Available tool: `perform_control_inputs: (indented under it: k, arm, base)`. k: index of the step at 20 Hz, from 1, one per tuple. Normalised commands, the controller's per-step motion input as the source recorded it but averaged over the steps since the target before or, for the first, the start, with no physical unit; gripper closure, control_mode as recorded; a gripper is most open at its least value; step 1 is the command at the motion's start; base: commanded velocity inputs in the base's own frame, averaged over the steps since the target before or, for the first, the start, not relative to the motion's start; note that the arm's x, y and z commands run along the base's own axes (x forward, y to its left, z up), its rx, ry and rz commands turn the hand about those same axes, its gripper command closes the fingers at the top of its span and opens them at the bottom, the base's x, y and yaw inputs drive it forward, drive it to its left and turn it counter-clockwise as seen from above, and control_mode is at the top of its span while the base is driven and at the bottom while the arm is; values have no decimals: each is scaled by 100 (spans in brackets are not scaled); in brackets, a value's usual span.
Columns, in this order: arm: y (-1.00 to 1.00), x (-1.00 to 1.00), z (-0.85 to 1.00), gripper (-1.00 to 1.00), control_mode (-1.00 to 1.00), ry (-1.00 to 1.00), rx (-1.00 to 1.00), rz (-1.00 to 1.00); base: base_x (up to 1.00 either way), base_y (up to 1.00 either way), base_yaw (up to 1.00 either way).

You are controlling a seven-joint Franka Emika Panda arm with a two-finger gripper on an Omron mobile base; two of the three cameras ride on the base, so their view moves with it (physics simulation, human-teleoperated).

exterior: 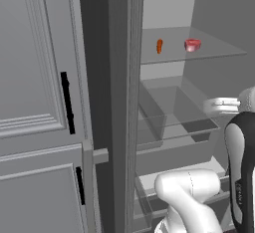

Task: Place one carrot and one steak in each tupperware on the nearby counter, to pack two identical lunches.

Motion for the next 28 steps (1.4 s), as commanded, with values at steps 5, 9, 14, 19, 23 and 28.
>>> perform_control_inputs:
  k: [5,9,14,19,23,28]
  arm:
    - [0,47,69,-100,-100,-4,0,-6]
    - [-6,62,73,-100,-100,0,0,-10]
    - [-16,34,50,-100,-100,0,1,-8]
    - [-17,60,-14,-100,-100,0,2,-2]
    - [-6,94,-26,-100,-100,0,0,-6]
    - [-13,92,-8,-100,-100,0,0,-9]
  base:
    - [0,0,0]
    - [0,0,0]
    - [0,0,0]
    - [0,0,0]
    - [0,0,0]
    - [0,0,0]
